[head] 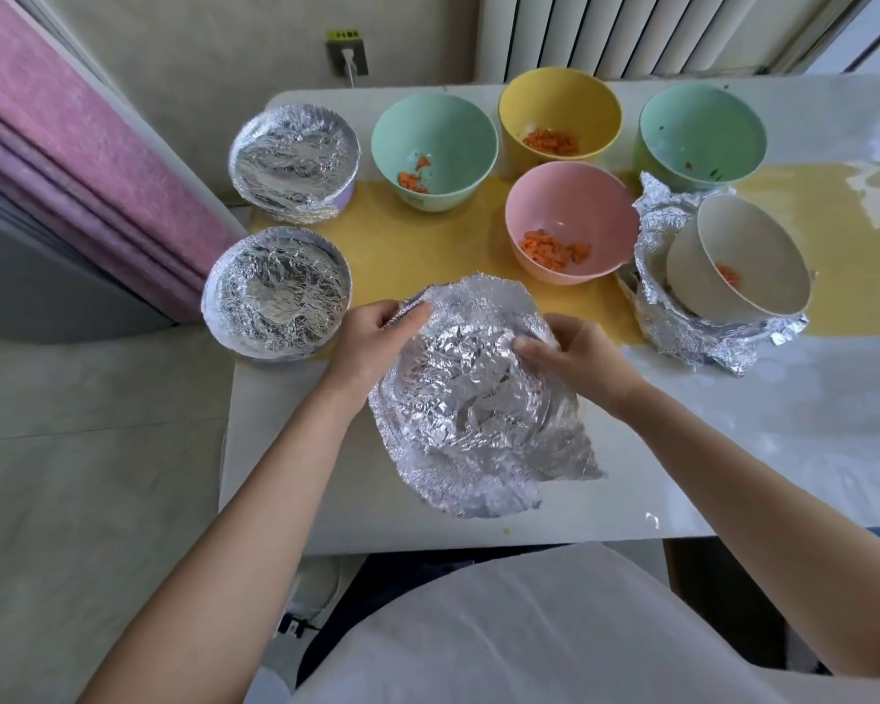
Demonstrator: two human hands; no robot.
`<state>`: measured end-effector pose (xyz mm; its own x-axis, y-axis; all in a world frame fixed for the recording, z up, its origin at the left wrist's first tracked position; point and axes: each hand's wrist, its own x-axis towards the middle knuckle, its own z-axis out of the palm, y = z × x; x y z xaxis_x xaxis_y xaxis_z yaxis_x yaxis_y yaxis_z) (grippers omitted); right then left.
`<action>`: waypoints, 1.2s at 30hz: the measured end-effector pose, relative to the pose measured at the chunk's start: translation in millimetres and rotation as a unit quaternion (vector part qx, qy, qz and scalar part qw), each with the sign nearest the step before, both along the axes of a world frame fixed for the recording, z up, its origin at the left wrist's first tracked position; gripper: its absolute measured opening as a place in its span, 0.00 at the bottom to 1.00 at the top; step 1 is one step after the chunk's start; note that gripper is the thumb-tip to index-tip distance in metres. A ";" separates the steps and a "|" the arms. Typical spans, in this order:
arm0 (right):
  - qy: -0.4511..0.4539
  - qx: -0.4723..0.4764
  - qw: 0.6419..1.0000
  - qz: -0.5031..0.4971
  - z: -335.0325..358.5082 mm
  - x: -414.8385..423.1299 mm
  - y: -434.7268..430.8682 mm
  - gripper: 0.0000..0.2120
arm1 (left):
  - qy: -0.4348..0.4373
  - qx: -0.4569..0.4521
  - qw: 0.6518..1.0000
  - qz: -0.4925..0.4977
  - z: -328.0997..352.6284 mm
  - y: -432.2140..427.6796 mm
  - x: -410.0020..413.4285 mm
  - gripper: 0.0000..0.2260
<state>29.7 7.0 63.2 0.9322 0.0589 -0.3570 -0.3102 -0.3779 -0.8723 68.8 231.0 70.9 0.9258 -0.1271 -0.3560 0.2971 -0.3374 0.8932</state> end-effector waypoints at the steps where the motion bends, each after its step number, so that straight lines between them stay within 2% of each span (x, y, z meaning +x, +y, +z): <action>1: -0.008 0.004 1.000 0.006 2.9 0.7 1.8 0.11 | -0.007 -0.002 1.000 -0.017 1.7 -2.9 -1.7 0.19; 3: -0.017 0.014 1.000 0.006 7.3 0.6 6.2 0.11 | -0.013 -0.002 0.999 -0.046 5.7 -7.6 -4.5 0.18; 7: 0.001 0.040 0.998 -0.042 9.8 -0.1 11.5 0.19 | -0.024 -0.007 0.998 -0.058 8.0 -10.1 -4.2 0.16; 10: 0.049 0.106 0.992 -0.052 12.0 -0.9 9.9 0.19 | -0.013 -0.023 0.998 -0.061 7.4 -7.1 -4.2 0.13; 13: 0.056 0.139 0.986 -0.074 9.7 -1.2 7.6 0.19 | -0.010 -0.038 0.999 -0.035 6.7 -6.2 -4.5 0.11; 16: 0.035 0.168 0.971 -0.165 4.9 0.1 1.9 0.21 | 0.030 -0.054 0.997 0.041 3.4 -5.9 -9.0 0.26; 19: 0.017 0.167 0.961 -0.219 3.8 0.7 -0.8 0.21 | 0.110 -0.051 0.991 0.048 -2.4 -7.9 -22.3 0.25; 21: 0.013 0.166 0.955 -0.245 3.8 0.6 -0.9 0.21 | 0.177 -0.048 0.982 0.051 -1.7 -13.1 -31.3 0.33; 22: 0.015 0.167 0.953 -0.254 3.4 0.5 -1.1 0.21 | 0.191 -0.056 0.978 0.058 -7.4 -13.4 -33.7 0.34; 24: 0.017 0.167 0.948 -0.271 3.1 0.2 -2.2 0.21 | 0.195 -0.095 0.974 0.069 -10.3 -15.0 -36.6 0.30; 26: 0.016 0.166 0.944 -0.285 2.3 -0.3 -3.7 0.21 | 0.191 -0.136 0.968 0.086 -10.4 -16.0 -37.0 0.39; 27: 0.019 0.164 0.942 -0.291 1.6 -0.3 -3.8 0.20 | 0.197 -0.163 0.962 0.091 -5.9 -17.4 -37.7 0.39; 30: 0.025 0.157 0.938 -0.307 2.8 0.4 -1.6 0.19 | 0.219 -0.200 0.951 0.091 -3.7 -18.8 -37.7 0.08; 36: 0.007 0.178 0.921 -0.346 -0.7 3.3 -1.9 0.21 | 0.247 -0.208 0.942 0.088 -4.5 -18.5 -46.6 0.08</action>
